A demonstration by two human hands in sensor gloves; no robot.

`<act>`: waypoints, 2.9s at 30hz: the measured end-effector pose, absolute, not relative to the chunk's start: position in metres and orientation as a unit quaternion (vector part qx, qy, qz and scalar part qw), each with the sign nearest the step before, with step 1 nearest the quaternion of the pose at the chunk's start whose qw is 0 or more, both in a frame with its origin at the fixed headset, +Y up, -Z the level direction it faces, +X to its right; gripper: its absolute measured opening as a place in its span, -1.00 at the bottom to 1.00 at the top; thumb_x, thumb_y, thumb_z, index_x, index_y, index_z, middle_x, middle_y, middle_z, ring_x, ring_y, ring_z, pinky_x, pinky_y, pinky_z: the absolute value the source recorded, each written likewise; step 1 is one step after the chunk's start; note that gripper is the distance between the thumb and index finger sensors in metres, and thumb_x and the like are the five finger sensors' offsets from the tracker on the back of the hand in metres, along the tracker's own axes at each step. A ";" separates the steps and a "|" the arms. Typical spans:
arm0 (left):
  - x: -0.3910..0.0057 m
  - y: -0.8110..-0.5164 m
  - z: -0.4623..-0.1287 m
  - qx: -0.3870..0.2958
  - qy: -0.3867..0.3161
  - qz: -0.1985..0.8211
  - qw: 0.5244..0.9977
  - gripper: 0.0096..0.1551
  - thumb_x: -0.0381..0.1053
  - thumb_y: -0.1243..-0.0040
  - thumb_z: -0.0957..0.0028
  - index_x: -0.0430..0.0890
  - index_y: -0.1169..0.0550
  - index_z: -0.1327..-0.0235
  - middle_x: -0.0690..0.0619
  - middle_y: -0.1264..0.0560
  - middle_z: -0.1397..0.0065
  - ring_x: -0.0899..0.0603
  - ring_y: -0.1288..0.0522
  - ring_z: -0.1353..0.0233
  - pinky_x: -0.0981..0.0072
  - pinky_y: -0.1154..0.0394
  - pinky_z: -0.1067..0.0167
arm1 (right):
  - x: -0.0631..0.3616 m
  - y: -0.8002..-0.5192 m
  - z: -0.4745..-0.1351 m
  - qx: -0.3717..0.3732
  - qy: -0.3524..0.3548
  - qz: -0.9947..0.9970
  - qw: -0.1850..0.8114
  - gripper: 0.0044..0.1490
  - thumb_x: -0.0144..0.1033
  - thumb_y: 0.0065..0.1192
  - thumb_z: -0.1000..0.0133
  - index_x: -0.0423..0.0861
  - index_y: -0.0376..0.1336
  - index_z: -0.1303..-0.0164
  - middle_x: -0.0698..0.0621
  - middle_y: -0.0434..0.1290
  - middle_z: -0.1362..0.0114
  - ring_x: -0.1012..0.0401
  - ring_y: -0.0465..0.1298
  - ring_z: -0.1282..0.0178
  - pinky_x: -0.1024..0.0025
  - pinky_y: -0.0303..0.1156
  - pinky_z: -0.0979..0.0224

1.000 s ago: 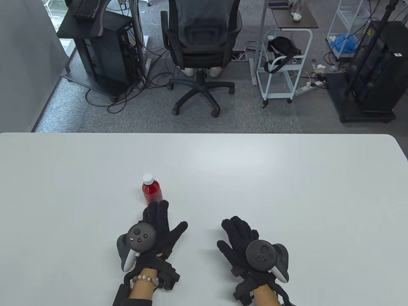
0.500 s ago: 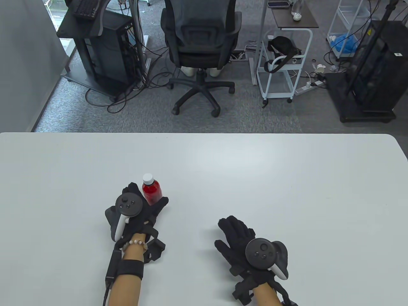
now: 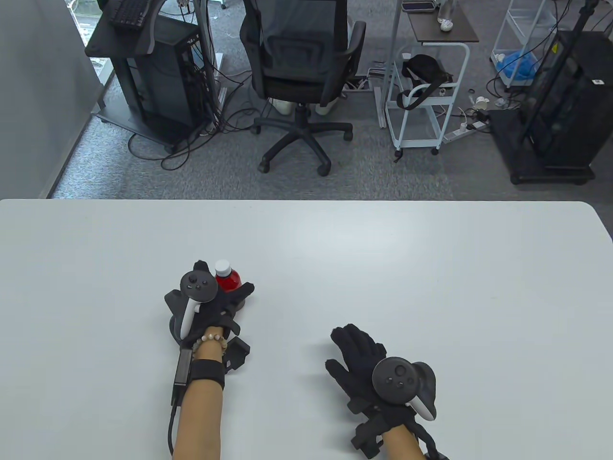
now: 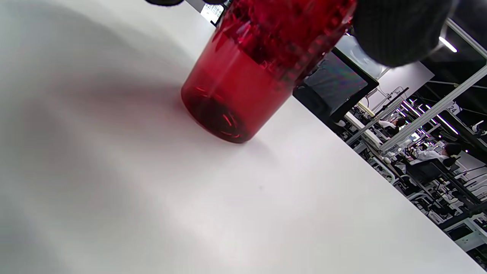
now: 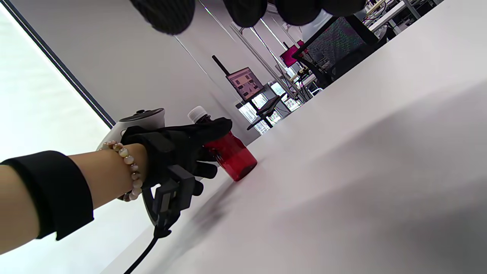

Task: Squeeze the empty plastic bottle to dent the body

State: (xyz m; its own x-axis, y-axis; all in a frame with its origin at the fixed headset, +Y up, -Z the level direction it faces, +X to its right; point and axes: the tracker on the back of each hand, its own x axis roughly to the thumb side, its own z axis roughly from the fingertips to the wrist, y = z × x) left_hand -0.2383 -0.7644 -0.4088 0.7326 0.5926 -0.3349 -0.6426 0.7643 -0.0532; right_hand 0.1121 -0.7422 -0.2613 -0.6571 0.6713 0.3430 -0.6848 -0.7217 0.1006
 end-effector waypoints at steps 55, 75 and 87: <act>-0.272 -0.763 -0.308 0.123 0.033 0.458 0.880 -0.05 0.37 -0.36 -0.06 -0.12 -0.24 -0.48 0.05 -0.59 -0.23 -0.05 -0.66 -0.19 0.09 -0.56 -0.05 | 0.111 -0.741 -0.258 0.209 0.011 0.888 0.411 -0.17 -0.10 -0.04 -0.41 -0.30 -0.01 -0.78 -0.44 0.13 -0.74 -0.40 0.15 -0.60 -0.59 -0.12 -0.41; -0.191 -0.744 -0.355 -0.033 -0.015 0.398 0.917 -0.12 0.10 -0.35 -0.16 -0.19 -0.20 -0.60 -0.13 -0.47 -0.52 -0.28 -0.51 -0.47 -0.07 -0.55 -0.14 | 0.115 -0.740 -0.261 0.200 0.020 0.885 0.420 -0.15 -0.07 -0.04 -0.41 -0.31 -0.01 -0.78 -0.45 0.14 -0.74 -0.41 0.15 -0.59 -0.60 -0.11 -0.40; -0.150 -0.752 -0.388 -0.056 0.006 0.369 0.928 -0.10 0.07 -0.31 -0.18 -0.21 -0.11 -0.58 -0.15 -0.39 -0.57 -0.29 -0.45 -0.53 -0.10 -0.49 -0.25 | 0.115 -0.739 -0.261 0.203 0.025 0.884 0.420 -0.15 -0.07 -0.04 -0.41 -0.31 -0.01 -0.78 -0.45 0.15 -0.73 -0.41 0.16 -0.59 -0.60 -0.11 -0.40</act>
